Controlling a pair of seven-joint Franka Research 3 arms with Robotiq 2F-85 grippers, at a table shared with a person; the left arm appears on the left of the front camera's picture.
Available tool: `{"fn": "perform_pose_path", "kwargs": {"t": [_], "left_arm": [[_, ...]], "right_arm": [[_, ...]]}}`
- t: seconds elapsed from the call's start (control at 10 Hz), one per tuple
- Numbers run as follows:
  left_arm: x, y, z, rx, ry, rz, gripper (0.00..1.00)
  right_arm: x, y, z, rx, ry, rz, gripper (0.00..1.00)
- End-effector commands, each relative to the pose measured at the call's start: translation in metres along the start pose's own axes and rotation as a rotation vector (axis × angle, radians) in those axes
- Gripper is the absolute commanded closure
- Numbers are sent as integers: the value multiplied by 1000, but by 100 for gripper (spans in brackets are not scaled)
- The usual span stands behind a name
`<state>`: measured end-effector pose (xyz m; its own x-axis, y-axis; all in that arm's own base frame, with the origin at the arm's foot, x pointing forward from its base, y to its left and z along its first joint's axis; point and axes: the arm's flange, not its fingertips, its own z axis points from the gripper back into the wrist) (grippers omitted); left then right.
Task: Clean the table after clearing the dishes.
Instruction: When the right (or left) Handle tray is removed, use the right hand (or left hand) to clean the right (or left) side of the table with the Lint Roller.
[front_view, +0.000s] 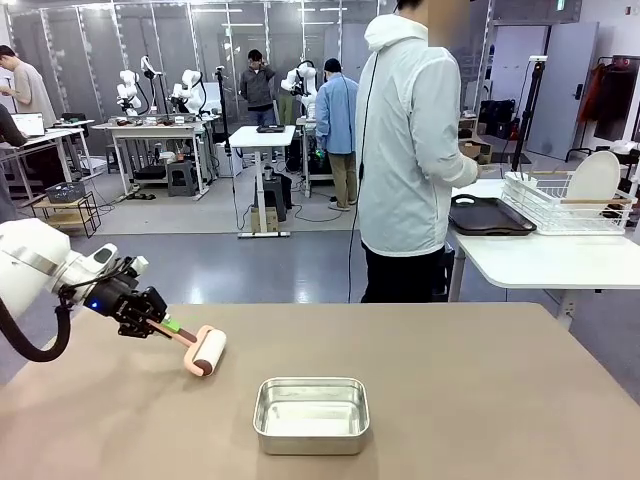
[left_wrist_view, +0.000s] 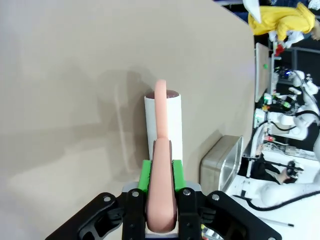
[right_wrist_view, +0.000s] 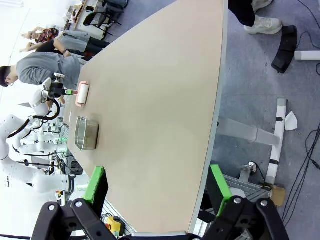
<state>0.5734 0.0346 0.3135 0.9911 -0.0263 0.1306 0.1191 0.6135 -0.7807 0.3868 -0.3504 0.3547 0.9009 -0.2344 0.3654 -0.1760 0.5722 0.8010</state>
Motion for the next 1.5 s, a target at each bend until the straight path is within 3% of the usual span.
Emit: {"fn": "perform_pose_path", "kwargs": {"t": [0.0,0.4,0.9,1.1,1.4], "left_arm": [[-1,22,7,-36,-21,-39,80],[3,71,44,-21,-26,-93,80],[-6,118,121,124,-78,-51,80],[-17,125,148,211,-75,-34,80],[-27,103,177,288,-79,-58,80]], "right_arm": [[-4,4,-1,-13,4,6,0],[-4,4,-1,-13,4,6,0],[-4,4,-1,-13,4,6,0],[-4,4,-1,-13,4,6,0],[-4,4,-1,-13,4,6,0]]}}
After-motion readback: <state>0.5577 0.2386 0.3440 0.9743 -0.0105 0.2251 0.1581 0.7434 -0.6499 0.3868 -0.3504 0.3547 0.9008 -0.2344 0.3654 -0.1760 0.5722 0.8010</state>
